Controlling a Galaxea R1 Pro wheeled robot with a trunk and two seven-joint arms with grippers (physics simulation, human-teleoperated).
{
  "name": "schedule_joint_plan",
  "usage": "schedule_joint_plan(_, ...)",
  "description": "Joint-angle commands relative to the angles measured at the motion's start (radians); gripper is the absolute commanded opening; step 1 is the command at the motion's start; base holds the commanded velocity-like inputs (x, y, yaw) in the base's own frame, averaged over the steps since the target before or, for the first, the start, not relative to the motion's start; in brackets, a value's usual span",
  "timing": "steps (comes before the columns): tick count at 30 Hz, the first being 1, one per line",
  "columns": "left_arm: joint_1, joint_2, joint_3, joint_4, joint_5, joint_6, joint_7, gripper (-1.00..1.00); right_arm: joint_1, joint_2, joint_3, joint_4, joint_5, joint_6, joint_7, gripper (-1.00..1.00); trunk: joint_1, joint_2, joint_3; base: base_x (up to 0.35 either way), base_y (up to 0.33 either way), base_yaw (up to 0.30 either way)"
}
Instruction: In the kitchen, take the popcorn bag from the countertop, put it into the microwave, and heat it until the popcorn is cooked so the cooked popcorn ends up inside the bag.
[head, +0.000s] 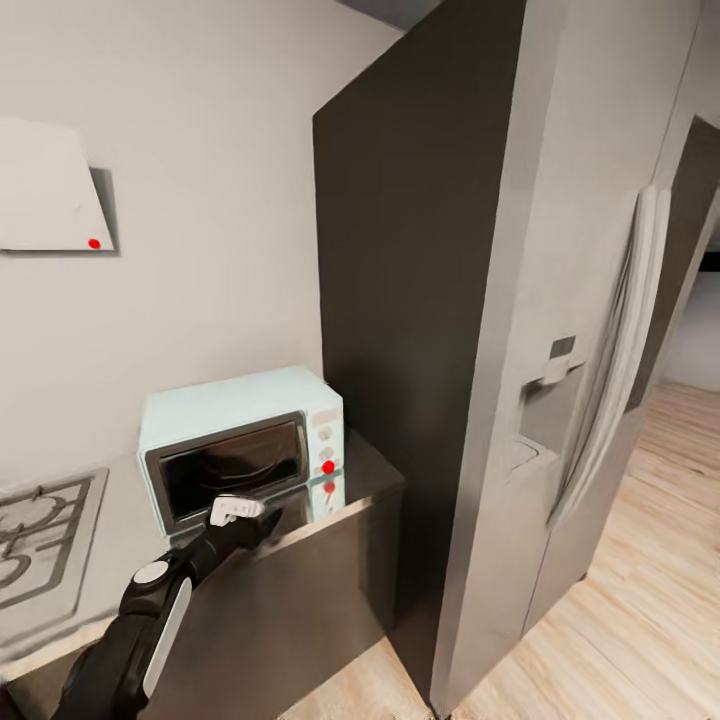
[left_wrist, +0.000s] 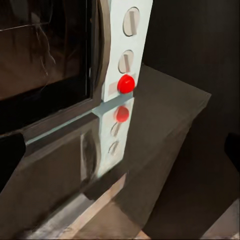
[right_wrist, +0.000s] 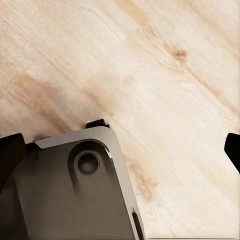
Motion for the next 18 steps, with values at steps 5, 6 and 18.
schedule_joint_plan(5,0.0,-0.001,0.002,0.0,-0.001,0.007,-0.006,1.0,0.0,-0.001,-0.006,0.003,0.0,-0.004,0.003,1.0,0.0,-0.001,0.0,-0.345,0.0,0.25)
schedule_joint_plan(6,0.0,-0.001,0.002,0.0,-0.001,0.007,-0.006,1.0,0.0,-0.001,-0.005,0.003,0.0,-0.004,0.003,1.0,0.0,-0.001,0.0,-0.345,0.0,0.274)
schedule_joint_plan(18,0.0,-0.003,0.013,0.144,0.0,0.009,-0.004,1.0,0.0,-0.001,-0.007,0.003,0.0,-0.01,0.004,1.0,0.0,-0.001,0.0,-0.211,0.0,0.276)
